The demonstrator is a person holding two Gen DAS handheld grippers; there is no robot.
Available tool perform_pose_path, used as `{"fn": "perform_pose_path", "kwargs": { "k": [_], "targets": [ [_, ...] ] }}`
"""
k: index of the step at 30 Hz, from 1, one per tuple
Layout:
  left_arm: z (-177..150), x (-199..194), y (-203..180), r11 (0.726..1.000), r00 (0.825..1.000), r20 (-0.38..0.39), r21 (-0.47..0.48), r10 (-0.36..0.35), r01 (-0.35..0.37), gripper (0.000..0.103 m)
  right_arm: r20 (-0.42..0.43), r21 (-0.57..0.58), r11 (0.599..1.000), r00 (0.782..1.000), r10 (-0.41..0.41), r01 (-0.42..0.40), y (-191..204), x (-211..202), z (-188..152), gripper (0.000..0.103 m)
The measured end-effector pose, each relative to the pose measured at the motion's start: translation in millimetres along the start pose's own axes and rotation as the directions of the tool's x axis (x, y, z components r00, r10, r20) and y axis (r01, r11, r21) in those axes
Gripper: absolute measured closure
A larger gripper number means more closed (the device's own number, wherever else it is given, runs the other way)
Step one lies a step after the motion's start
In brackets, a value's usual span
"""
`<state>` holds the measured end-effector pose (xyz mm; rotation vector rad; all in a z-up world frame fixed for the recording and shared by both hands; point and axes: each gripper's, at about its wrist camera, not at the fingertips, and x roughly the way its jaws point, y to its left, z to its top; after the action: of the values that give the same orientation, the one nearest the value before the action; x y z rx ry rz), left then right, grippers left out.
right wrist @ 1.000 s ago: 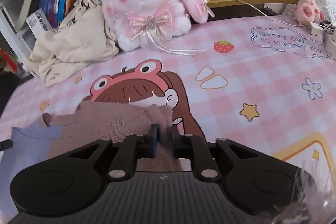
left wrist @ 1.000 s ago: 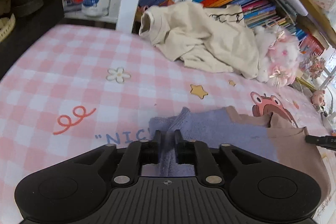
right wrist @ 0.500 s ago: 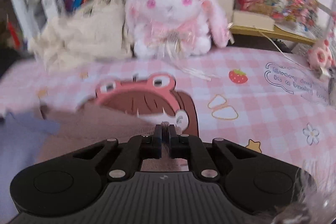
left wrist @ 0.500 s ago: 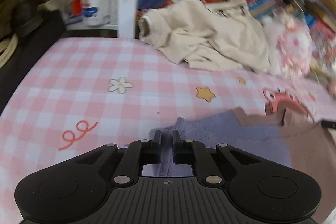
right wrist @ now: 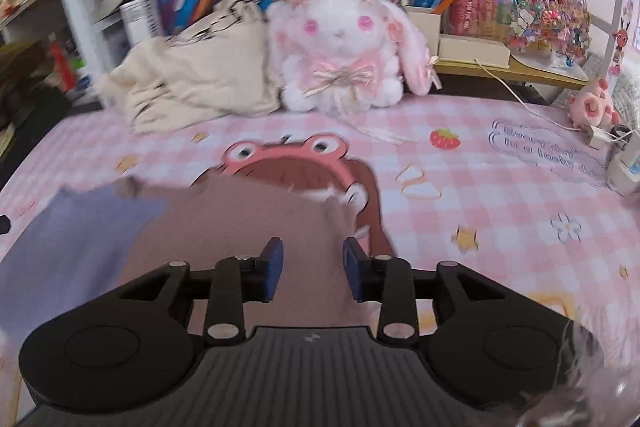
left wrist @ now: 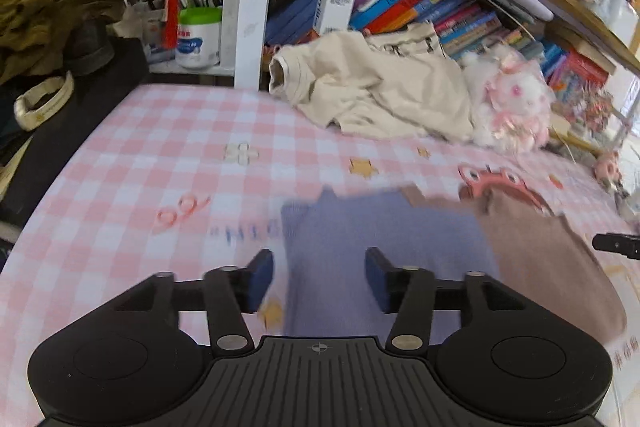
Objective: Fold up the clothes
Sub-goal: 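Withdraw both grippers from the folded sweater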
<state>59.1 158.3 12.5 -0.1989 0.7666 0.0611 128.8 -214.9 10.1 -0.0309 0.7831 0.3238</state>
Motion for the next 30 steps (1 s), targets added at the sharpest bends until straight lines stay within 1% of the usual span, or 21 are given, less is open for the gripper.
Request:
{"fn": "perform_pose_path", "kwargs": {
  "k": [2,3,4,6,7,9,10,11,14,15,17,21,23,30],
  "targets": [
    [-11.2,-11.6,-6.2,1.0,1.0,-0.014,-0.011,0.013,-0.013,0.043,0.001,-0.019,1.0,1.0,0.007,-0.007,11.3,-14.3,-12.9,0.063],
    [-16.6,-16.6,-9.1,1.0,1.0,-0.019,-0.019,0.015,-0.015,0.039,0.0,-0.029,1.0,1.0,0.008,-0.008,17.3,-20.2,-19.5,0.062],
    [-21.8,-20.9,-12.1,0.999,1.0,-0.027,-0.028,0.015,-0.016,0.037,-0.001,-0.039,0.999,1.0,0.008,-0.008,23.4,-25.8,-26.0,0.061],
    [-31.5,-27.4,-18.1,0.999,0.999,-0.05,-0.048,0.007,-0.01,0.037,-0.01,-0.043,0.999,1.0,0.017,-0.017,33.4,-36.6,-39.0,0.058],
    [-36.4,-30.6,-21.1,0.998,0.998,-0.062,-0.058,0.003,-0.007,0.037,-0.02,-0.032,0.999,1.0,0.02,-0.021,37.5,-41.3,-45.7,0.057],
    [-45.9,-35.6,-28.4,0.998,0.996,-0.087,-0.056,0.014,-0.019,0.036,-0.041,0.003,1.0,0.999,0.022,-0.022,43.8,-49.5,-58.5,0.05],
    [-50.3,-37.3,-32.3,0.998,0.994,-0.103,-0.052,0.025,-0.031,0.033,-0.05,0.026,1.0,0.999,0.016,-0.014,45.5,-52.5,-64.5,0.048],
    [-54.1,-38.8,-34.8,0.998,0.993,-0.114,-0.056,0.03,-0.036,0.031,-0.058,0.05,0.999,0.998,0.009,-0.006,47.0,-55.4,-70.6,0.044],
    [-66.3,-45.4,-40.0,0.996,0.991,-0.13,-0.088,0.011,-0.023,0.028,-0.088,0.105,0.994,0.996,-0.011,0.02,53.8,-63.5,-90.7,0.038],
    [-69.2,-46.9,-41.3,0.996,0.991,-0.132,-0.09,0.003,-0.015,0.026,-0.092,0.105,0.994,0.996,-0.019,0.029,56.5,-65.7,-94.4,0.034],
    [-73.7,-48.9,-45.6,0.998,0.99,-0.14,-0.066,-0.009,0.0,0.023,-0.095,0.092,0.995,0.995,-0.036,0.045,62.1,-70.0,-99.8,0.03],
    [-76.0,-49.7,-52.6,1.0,0.988,-0.151,-0.014,-0.013,0.011,0.022,-0.053,0.07,0.995,0.996,-0.07,0.074,71.1,-78.4,-99.5,0.023],
    [-76.8,-51.0,-54.6,1.0,0.988,-0.151,0.001,-0.022,0.022,0.02,-0.041,0.057,0.995,0.996,-0.075,0.077,75.0,-80.8,-98.9,0.023],
    [-79.8,-59.1,-61.7,0.997,0.99,-0.137,0.068,-0.038,0.048,0.018,-0.04,0.043,0.996,0.996,-0.078,0.079,86.3,-86.0,-101.1,0.022]
  ]
}}
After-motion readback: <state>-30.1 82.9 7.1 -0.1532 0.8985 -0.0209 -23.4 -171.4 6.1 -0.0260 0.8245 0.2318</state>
